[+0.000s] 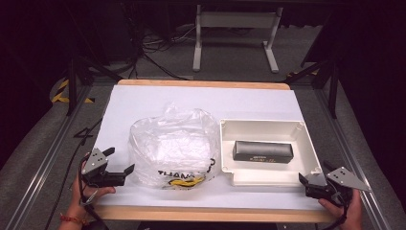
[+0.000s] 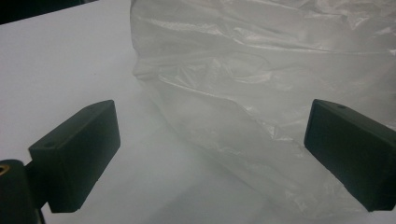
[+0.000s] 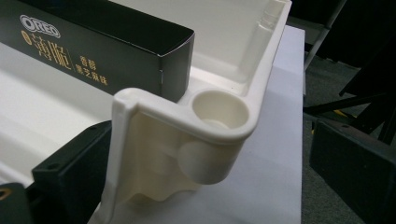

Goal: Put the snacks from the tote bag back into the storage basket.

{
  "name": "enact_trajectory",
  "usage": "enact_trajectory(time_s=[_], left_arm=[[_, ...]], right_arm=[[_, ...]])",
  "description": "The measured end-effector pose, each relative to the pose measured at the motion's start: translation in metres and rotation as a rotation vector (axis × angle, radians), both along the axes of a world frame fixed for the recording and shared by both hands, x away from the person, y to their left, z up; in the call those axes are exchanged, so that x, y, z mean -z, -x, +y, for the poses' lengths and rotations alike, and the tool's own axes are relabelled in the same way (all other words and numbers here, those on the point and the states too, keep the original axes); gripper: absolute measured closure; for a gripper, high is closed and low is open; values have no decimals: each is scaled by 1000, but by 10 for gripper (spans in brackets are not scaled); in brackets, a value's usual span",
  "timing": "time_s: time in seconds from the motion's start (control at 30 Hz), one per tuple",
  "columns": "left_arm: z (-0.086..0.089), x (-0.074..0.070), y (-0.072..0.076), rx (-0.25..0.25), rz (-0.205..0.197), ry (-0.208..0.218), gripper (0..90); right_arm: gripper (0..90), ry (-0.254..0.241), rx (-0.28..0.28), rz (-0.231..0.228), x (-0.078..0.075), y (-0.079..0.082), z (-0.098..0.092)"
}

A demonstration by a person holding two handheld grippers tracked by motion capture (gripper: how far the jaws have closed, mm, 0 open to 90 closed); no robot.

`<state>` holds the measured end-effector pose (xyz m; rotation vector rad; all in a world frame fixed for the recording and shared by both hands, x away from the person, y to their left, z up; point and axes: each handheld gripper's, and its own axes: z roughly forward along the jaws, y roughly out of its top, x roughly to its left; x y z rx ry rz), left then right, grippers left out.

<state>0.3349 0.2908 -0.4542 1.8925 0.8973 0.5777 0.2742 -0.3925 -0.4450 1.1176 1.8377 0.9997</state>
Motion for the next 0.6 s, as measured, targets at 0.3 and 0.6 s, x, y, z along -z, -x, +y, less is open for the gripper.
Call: enact_trajectory(time_s=[0.3, 0.6], left_arm=[[1, -1, 2, -7, -7, 5, 43], [1, -1, 1, -8, -6, 7, 43]], right_arm=[[31, 18, -17, -6, -1, 1, 2], [31, 12, -22, -3, -1, 0, 1]])
